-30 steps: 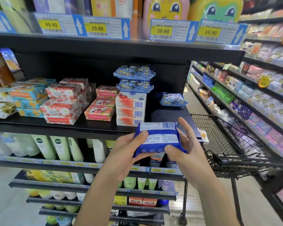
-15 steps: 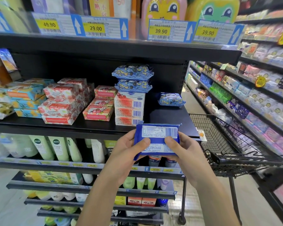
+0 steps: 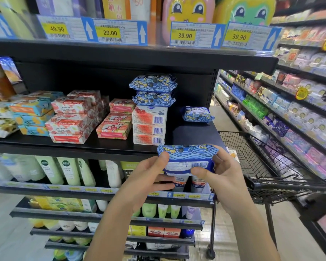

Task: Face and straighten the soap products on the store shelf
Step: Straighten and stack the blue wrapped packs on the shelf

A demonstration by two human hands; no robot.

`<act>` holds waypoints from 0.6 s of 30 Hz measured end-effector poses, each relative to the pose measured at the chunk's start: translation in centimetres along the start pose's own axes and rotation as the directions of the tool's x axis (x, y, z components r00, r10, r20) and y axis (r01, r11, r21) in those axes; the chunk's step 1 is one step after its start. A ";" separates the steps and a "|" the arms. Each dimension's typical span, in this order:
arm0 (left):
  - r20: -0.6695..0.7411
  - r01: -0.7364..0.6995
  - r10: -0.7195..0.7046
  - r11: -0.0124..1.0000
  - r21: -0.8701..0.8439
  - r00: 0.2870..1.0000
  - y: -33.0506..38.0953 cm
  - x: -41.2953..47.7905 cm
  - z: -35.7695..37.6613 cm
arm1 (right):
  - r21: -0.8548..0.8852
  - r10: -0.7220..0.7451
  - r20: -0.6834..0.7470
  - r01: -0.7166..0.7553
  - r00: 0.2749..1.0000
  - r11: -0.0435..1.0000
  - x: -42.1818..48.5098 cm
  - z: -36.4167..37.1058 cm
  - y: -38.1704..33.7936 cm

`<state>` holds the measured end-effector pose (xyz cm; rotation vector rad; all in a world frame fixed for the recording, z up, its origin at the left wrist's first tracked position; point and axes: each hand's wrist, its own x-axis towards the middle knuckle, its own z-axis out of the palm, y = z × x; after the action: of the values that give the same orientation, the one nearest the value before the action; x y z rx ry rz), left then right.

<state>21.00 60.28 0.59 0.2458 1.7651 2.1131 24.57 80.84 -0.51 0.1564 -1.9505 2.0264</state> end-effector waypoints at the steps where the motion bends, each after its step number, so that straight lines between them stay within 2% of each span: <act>1: 0.001 -0.007 0.007 0.999 -0.036 1.000 0.1 0.0 0.4 | 0.006 -0.005 0.002 0.005 1.000 1.000 -0.1 0.2 0.0; 6: -0.004 -0.080 0.080 0.993 -0.082 0.997 0.1 0.2 1.0 | 0.010 0.008 0.003 -0.008 1.000 1.000 -0.4 0.7 0.0; 10: -0.061 -0.149 0.144 0.986 -0.074 0.988 -0.3 0.5 1.0 | -0.017 0.099 -0.054 -0.100 0.994 0.995 -0.4 0.6 -0.1; 12: -0.077 -0.161 0.156 0.985 -0.060 0.985 -0.3 0.6 1.0 | 0.025 0.165 -0.107 -0.163 0.980 0.986 -0.4 0.7 -0.2; 15: -0.087 -0.152 0.147 0.987 -0.049 0.985 -0.4 0.7 1.0 | 0.131 0.223 -0.106 -0.208 0.969 0.969 -0.5 1.1 -0.5; 18: -0.119 -0.143 0.135 0.988 -0.064 0.984 -0.6 0.9 1.0 | 0.135 0.256 -0.115 -0.240 0.960 0.961 -0.6 1.4 -0.9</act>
<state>20.68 61.63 0.09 0.2394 1.7775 2.3268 25.19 79.42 0.30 -0.2019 -1.8453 2.2497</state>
